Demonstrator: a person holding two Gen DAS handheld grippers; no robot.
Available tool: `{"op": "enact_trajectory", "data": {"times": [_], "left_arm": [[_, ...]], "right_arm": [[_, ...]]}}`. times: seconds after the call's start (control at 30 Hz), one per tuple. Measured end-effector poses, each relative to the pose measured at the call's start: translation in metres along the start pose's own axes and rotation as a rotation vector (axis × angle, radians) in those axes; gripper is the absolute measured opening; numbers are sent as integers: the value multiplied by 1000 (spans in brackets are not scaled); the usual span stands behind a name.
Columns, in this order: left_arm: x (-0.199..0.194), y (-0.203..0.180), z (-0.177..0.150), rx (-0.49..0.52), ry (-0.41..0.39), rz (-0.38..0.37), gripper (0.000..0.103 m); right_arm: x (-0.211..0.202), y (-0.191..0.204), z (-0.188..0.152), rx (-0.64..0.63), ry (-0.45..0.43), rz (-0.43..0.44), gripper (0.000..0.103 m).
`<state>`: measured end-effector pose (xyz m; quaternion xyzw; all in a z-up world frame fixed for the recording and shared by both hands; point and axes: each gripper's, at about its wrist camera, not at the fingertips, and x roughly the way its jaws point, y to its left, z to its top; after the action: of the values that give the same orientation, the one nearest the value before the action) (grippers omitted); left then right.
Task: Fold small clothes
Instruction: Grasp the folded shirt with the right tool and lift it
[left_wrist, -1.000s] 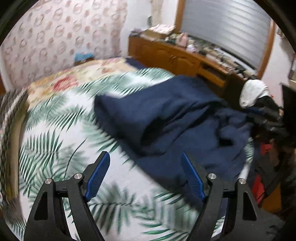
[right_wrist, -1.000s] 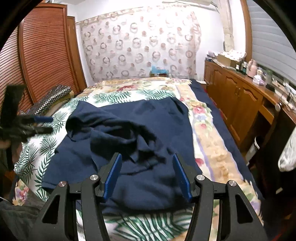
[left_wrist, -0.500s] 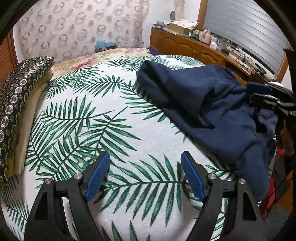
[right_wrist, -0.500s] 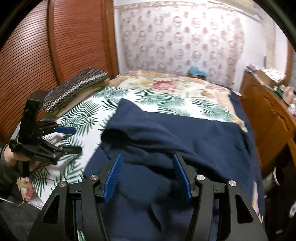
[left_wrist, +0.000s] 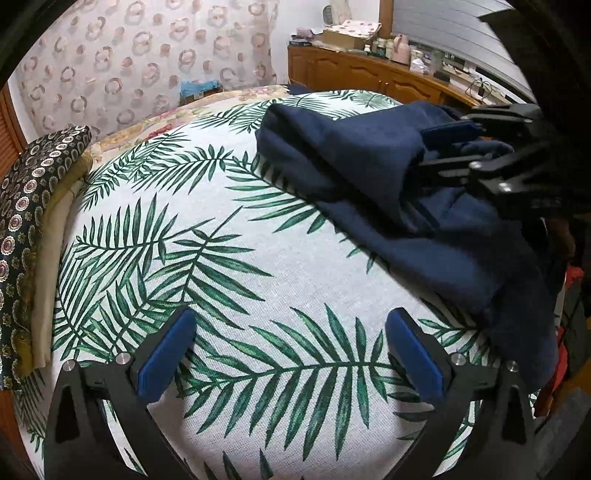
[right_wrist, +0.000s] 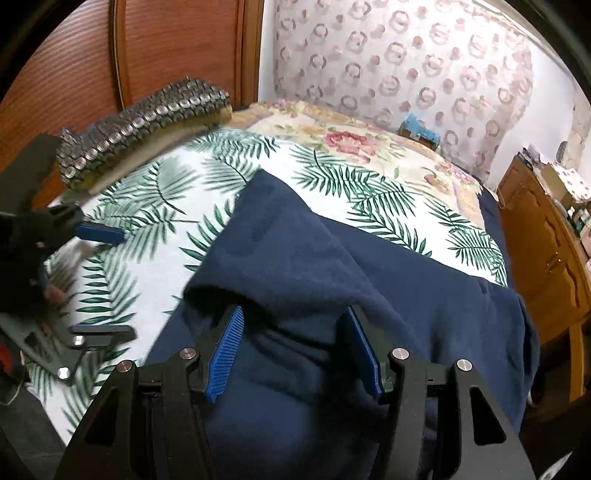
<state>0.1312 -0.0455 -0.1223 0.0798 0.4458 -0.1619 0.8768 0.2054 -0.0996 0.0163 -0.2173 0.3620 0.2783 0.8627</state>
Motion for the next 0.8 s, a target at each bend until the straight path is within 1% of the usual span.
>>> {"op": "enact_trajectory", "data": {"times": [0.03, 0.1, 0.13, 0.17, 0.2, 0.27, 0.4, 0.5, 0.57, 0.6, 0.67, 0.73, 0.77, 0.8], "left_arm": [[0, 0, 0, 0, 0, 0, 103], [0, 0, 0, 0, 0, 1, 103], [0, 1, 0, -1, 0, 0, 103], [0, 0, 0, -1, 0, 0, 103], [0, 0, 0, -1, 0, 0, 103], [0, 0, 0, -1, 0, 0, 103], [-2, 1, 0, 0, -5, 5, 103], [-14, 0, 0, -8, -71, 14, 103], [-25, 0, 2, -28, -109, -15, 103], [-29, 0, 3, -36, -121, -26, 103], [-38, -1, 5, -48, -144, -44, 103], [-44, -4, 9, -51, -162, -58, 103], [-48, -6, 10, -54, -170, -64, 103], [-49, -7, 11, -55, -173, -67, 103]], "right_arm": [[3, 1, 2, -8, 9, 0, 59], [6, 3, 4, -29, 19, -6, 45], [7, 2, 6, -40, 22, -11, 31], [6, 3, 7, -46, 17, -15, 14], [5, 1, 8, -45, 13, -9, 8], [-1, -6, 12, -32, -10, -3, 6], [-20, -39, 21, 48, -81, -63, 6], [-32, -75, 29, 137, -114, -119, 5], [-36, -101, 30, 196, -103, -135, 5], [-36, -111, 30, 215, -94, -159, 5], [-32, -133, 27, 272, -56, -190, 5], [-20, -148, 21, 309, 14, -162, 6], [-15, -151, 18, 309, 46, -159, 12], [-12, -152, 14, 303, 66, -188, 15]]}}
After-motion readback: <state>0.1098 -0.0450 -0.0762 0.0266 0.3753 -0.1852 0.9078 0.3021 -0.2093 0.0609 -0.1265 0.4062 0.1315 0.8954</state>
